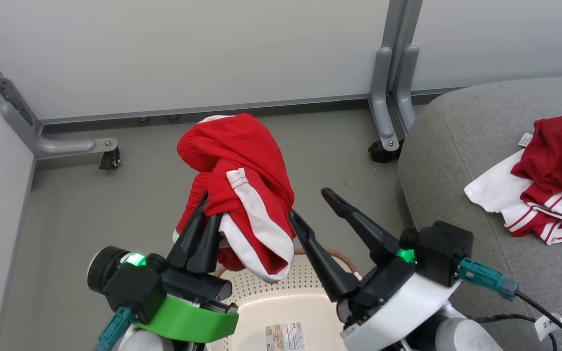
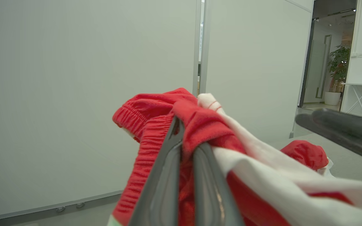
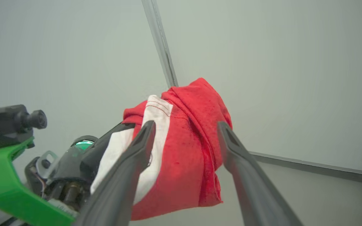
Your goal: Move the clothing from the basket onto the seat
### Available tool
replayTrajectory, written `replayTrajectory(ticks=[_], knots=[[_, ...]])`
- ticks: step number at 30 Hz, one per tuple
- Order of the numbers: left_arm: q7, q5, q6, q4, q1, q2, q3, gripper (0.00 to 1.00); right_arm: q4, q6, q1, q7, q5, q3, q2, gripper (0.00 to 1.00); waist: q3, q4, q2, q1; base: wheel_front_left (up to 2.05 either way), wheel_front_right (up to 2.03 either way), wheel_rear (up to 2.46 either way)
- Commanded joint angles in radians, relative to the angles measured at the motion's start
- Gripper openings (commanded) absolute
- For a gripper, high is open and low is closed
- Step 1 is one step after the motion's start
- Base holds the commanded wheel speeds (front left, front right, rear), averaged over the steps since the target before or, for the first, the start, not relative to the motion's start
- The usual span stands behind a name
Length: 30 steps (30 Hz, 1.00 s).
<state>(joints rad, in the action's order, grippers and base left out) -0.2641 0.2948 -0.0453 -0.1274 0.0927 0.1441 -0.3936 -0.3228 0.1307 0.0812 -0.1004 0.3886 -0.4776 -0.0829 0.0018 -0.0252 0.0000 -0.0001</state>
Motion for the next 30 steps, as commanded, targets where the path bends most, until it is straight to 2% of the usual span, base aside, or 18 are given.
replayTrajectory(ticks=[1, 9, 16, 17, 18, 19, 20, 30], knots=[[0.000, -0.008, -0.007, 0.003, 0.011, -0.002, -0.003, 0.00, 0.003, 0.000, 0.022, -0.007, 0.015, -0.020, -0.001, 1.00, 0.002, 0.007, 0.0000, 0.0001, 0.00, 0.00, 0.00], [0.000, -0.010, -0.012, 0.009, 0.020, -0.008, -0.011, 0.00, 0.099, 0.000, 0.066, -0.089, 0.055, -0.122, -0.022, 1.00, 0.002, 0.033, 0.0000, 0.0001, 0.00, 0.00, 0.00], [0.000, -0.014, -0.017, -0.001, 0.020, -0.013, -0.014, 0.00, 0.195, 0.000, 0.096, -0.071, 0.044, -0.136, -0.017, 1.00, 0.002, 0.042, 0.0000, 0.0001, 0.00, 0.00, 0.00], [0.000, -0.015, -0.017, -0.001, 0.019, -0.013, -0.014, 0.00, 0.207, 0.000, 0.102, -0.072, 0.045, -0.140, -0.016, 0.79, 0.002, 0.042, 0.0000, 0.0001, 0.00, 0.00, 0.00], [0.000, -0.015, -0.018, -0.003, 0.019, -0.013, -0.014, 0.00, 0.220, 0.000, 0.109, -0.069, 0.045, -0.143, -0.016, 0.36, 0.002, 0.042, 0.0000, 0.0001, 0.00, 0.00, 0.00], [0.000, -0.015, -0.019, -0.003, 0.018, -0.013, -0.015, 0.00, 0.224, 0.000, 0.115, -0.061, 0.050, -0.144, -0.013, 0.07, 0.002, 0.043, 0.0000, 0.0001, 0.00, 0.00, 0.00], [0.000, -0.015, -0.020, -0.004, 0.017, -0.014, -0.015, 0.00, 0.234, 0.000, 0.122, -0.059, 0.054, -0.147, -0.011, 0.00, 0.002, 0.043, 0.0000, 0.0001, 0.00, 0.00, 0.00], [0.000, -0.014, -0.026, -0.003, 0.012, -0.017, -0.018, 0.00, 0.275, 0.000, 0.156, -0.021, 0.069, -0.154, -0.008, 0.00, 0.006, 0.045, 0.0000, 0.0001, 0.00, 0.00, 0.00]])
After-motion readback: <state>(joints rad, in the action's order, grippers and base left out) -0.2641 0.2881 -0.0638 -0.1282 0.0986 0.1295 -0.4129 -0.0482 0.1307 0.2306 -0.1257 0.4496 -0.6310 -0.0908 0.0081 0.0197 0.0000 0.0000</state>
